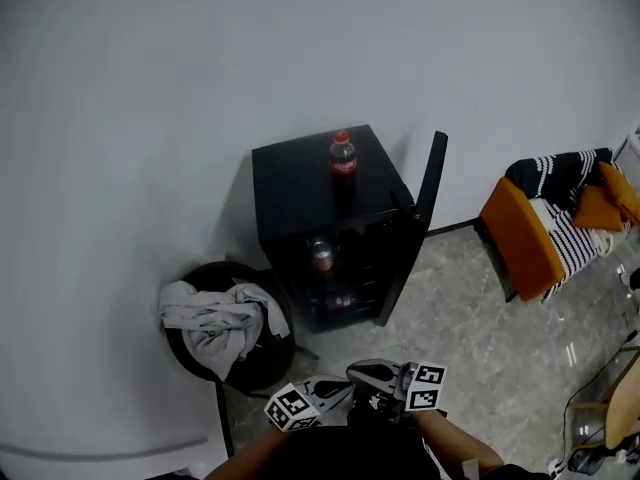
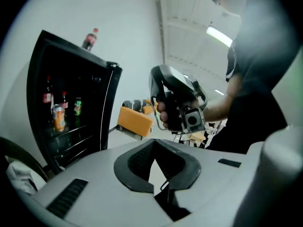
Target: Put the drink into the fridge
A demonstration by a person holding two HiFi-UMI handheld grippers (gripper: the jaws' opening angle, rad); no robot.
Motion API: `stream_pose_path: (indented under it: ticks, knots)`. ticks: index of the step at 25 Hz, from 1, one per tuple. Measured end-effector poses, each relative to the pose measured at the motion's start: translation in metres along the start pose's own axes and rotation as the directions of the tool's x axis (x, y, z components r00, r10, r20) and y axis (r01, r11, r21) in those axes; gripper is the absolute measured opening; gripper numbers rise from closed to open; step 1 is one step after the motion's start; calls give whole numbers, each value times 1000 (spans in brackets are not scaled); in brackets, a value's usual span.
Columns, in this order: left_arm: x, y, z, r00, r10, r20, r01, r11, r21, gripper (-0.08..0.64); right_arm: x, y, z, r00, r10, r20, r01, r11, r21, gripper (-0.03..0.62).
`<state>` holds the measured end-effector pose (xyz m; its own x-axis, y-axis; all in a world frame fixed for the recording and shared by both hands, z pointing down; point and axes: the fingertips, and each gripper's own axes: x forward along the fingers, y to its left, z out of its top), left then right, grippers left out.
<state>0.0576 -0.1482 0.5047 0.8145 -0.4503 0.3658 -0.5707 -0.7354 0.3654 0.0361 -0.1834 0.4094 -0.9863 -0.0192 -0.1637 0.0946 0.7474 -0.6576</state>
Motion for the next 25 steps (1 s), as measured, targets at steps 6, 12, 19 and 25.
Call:
stream_pose_path:
  ticks: [6, 12, 19, 25]
  knots:
    - [-38, -95, 10, 984, -173, -33, 176, 971, 163, 11, -6, 70, -1, 995, -95, -25, 88, 976, -198, 23]
    - [-91, -157, -5, 969, -231, 91, 222, 970, 97, 11, 5, 122, -54, 982, -161, -100, 135, 965, -223, 23]
    - [-131, -165, 13, 971, -123, 203, 112, 992, 66, 11, -19, 168, -50, 968, -232, -92, 180, 904, -389, 23]
    - [-124, -220, 56, 959, -165, 230, 141, 983, 118, 11, -46, 190, -49, 951, -266, -155, 153, 846, -510, 23]
